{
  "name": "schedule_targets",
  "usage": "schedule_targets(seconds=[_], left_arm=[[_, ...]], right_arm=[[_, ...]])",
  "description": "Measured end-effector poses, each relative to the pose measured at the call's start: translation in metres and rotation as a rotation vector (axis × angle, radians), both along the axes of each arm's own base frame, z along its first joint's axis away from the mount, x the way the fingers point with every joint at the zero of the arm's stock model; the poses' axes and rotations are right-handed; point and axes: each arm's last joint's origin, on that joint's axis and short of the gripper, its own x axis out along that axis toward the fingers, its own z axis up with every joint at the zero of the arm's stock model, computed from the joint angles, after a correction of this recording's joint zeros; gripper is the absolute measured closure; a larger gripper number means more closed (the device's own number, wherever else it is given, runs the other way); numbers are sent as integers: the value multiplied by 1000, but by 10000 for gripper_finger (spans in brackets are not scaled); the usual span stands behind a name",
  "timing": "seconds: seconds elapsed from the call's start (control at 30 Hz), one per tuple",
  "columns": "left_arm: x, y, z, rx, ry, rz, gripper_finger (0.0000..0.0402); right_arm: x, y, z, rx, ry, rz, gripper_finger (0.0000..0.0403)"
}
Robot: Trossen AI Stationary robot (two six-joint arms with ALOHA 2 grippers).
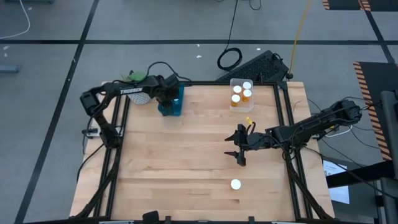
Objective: Pick and place medicine bottles into bin by pill shape (circle, oval)
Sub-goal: Put the yellow bottled tablets into the blue bin, then put the orange bottled capsules into the transparent bin
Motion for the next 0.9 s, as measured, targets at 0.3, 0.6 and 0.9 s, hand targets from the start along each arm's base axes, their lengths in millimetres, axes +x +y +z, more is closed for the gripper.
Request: schedule_targets(seconds=[0.3, 0.6, 0.9], left_arm=[[3, 2, -12, -23, 28, 20, 204], [-3, -2, 8, 39, -1, 36, 197], [-11, -23, 40, 68, -57, 36, 197]], right_arm=[[0, 0, 0, 0, 0, 1, 119], [0, 0, 0, 1, 0, 0, 119], [1, 0, 1, 31, -6, -12, 119]])
